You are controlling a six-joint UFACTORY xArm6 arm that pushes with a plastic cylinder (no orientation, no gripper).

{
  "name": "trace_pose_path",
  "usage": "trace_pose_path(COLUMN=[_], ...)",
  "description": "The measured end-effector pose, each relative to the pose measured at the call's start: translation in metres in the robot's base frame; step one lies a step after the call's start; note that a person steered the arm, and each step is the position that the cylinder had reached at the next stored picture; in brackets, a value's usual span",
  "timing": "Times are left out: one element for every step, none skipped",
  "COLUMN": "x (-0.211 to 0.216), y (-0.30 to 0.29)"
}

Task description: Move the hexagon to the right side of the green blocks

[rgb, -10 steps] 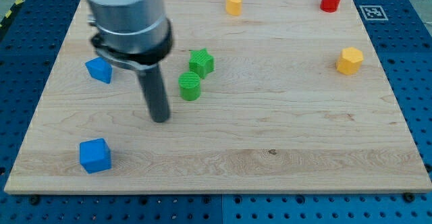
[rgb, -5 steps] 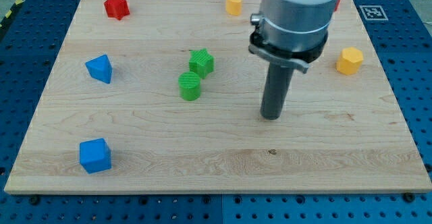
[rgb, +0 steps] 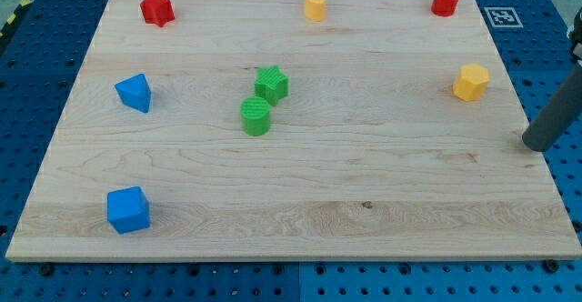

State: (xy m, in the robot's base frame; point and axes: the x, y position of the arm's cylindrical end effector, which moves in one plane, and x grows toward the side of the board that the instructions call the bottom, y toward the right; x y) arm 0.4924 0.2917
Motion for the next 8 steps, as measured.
trace_pose_path(x=[-0.001,-0.006,-0.015,-0.035,-0.070,-0.098,-0.102,-0.102], y=[0.011,0.031,0.045,0.052,0.051,0.020,-0.029,-0.059])
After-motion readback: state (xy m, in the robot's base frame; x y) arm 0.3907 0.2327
